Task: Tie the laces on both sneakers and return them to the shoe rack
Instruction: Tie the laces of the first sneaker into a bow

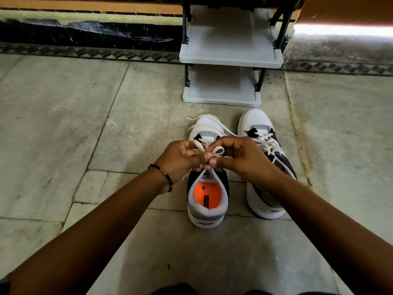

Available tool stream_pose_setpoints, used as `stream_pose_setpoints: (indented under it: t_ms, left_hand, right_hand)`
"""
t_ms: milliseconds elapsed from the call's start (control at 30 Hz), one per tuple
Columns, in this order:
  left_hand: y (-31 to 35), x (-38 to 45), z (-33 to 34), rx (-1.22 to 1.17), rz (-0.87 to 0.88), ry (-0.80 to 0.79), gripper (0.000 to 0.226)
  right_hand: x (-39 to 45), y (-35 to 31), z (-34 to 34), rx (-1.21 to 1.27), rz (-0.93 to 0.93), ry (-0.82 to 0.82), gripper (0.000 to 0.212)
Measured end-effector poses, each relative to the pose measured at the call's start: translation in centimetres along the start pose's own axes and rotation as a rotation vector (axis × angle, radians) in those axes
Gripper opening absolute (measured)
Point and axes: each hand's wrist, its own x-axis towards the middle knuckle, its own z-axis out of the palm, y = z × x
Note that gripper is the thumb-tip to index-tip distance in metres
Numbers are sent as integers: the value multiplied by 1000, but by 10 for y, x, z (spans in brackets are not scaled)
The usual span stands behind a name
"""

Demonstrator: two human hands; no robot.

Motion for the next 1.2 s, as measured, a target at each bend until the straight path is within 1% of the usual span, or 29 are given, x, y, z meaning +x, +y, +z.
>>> stream_pose_setpoints:
  t_ms: [100, 167, 233, 300, 367, 433, 500, 600, 667, 733, 867, 933, 1000, 1100, 1167, 1200]
  left_hand:
    - [0, -1, -1, 50, 47, 10, 19]
    - [1, -2, -1, 66, 93, 22, 16]
    - [1, -3, 1, 84, 145, 37, 12]
    - [-1, -4, 2, 85, 180, 56, 6]
    - [-2, -6, 3, 90, 211, 72, 8]
    - [0, -7, 4, 91, 249, 66, 6]
    - [2, -8, 5, 105, 282, 39, 9]
    - [5, -5, 4, 159, 288, 21, 11]
    - [6, -4, 2, 185, 288, 33, 12]
    - [8, -6, 4, 169, 290, 30, 18]
    - [9, -7, 7, 141, 256, 17, 46]
    - [9, -7, 6, 140, 211, 0, 49]
    - [10, -6, 5, 138, 178, -34, 41]
    - [9, -4, 6, 177, 115, -66, 27]
    - [8, -2, 5, 151, 50, -49, 23]
    - [7, -1, 4, 109, 22, -44, 21]
  right_hand:
    - [2, 1, 2, -145, -57, 56, 6]
    - [3, 2, 4, -189, -97, 100, 4]
    - [2, 3, 6, -201, -108, 144, 4]
    - [2, 5, 5, -164, -82, 198, 5]
    - [3, 5, 4, -125, -61, 229, 5]
    - [3, 4, 3, -118, -45, 205, 5]
    - [3, 3, 3, -158, -50, 161, 11]
    - [4, 2, 3, -261, -77, 98, 21]
    - [3, 1, 2, -271, -80, 76, 21]
    - [2, -1, 4, -303, -93, 101, 17]
    - [0, -1, 6, -272, -68, 225, 14]
    - [-2, 0, 8, -255, -75, 272, 13]
    - [-5, 0, 10, -345, -129, 298, 13]
    - [-6, -1, 9, -612, -315, 333, 14]
    - [-6, -5, 6, -735, -437, 297, 14]
    - [-6, -7, 6, -771, -480, 273, 20]
